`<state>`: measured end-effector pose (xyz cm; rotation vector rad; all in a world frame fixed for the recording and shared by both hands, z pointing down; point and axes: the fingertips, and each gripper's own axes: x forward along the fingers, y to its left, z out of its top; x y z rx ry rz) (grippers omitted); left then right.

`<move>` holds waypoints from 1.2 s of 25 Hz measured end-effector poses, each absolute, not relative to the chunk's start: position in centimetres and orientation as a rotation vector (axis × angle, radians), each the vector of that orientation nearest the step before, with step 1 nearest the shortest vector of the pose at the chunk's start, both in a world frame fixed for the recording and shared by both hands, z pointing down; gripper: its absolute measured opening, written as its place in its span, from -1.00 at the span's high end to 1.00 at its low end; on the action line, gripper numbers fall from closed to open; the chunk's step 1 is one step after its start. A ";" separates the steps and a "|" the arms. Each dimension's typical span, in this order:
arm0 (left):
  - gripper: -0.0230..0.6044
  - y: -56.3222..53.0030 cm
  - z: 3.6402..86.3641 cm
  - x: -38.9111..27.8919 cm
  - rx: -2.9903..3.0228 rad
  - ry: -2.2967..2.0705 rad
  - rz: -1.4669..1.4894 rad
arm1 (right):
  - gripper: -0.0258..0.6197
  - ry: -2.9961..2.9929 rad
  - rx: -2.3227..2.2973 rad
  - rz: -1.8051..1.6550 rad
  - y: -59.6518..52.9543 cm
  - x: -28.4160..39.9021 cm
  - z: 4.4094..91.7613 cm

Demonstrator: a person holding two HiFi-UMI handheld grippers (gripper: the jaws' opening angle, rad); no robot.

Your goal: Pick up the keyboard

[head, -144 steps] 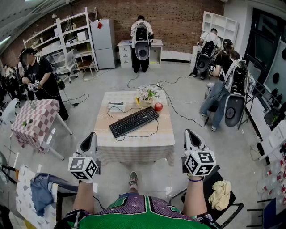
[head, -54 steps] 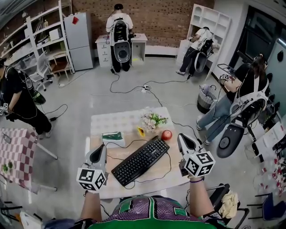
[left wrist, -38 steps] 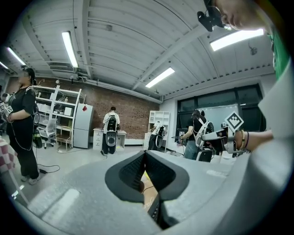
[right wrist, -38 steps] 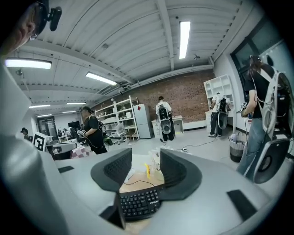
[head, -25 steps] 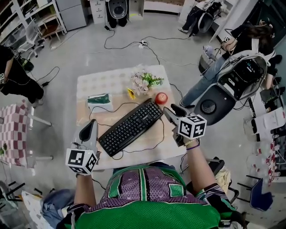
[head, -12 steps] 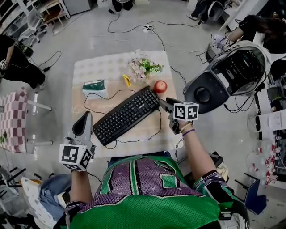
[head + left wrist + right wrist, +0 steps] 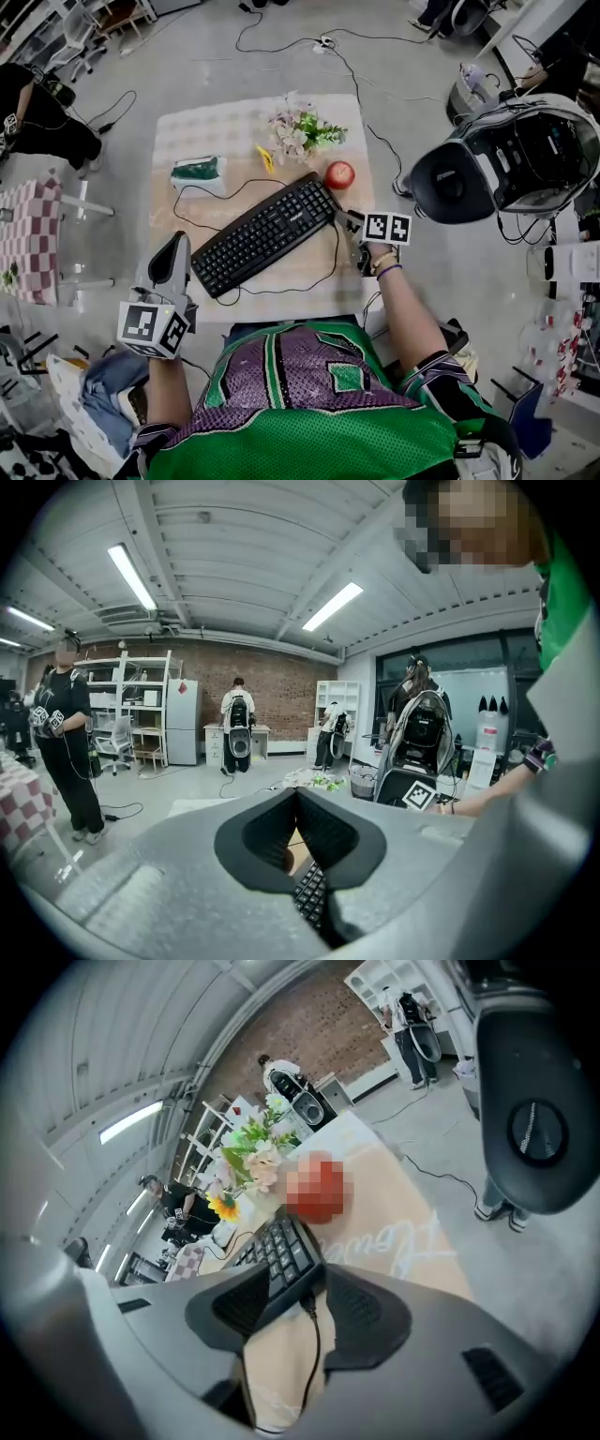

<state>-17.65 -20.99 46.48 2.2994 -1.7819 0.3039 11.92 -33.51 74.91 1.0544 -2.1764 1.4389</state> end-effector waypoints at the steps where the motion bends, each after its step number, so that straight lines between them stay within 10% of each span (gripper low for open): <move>1: 0.87 -21.1 46.5 -17.6 2.292 -1.784 0.300 | 0.37 -2.169 1.050 1.465 -33.5 11.8 75.4; 30: 0.87 -20.6 46.8 -16.1 2.270 -1.807 0.350 | 0.66 -2.028 1.097 1.937 -34.4 11.3 78.9</move>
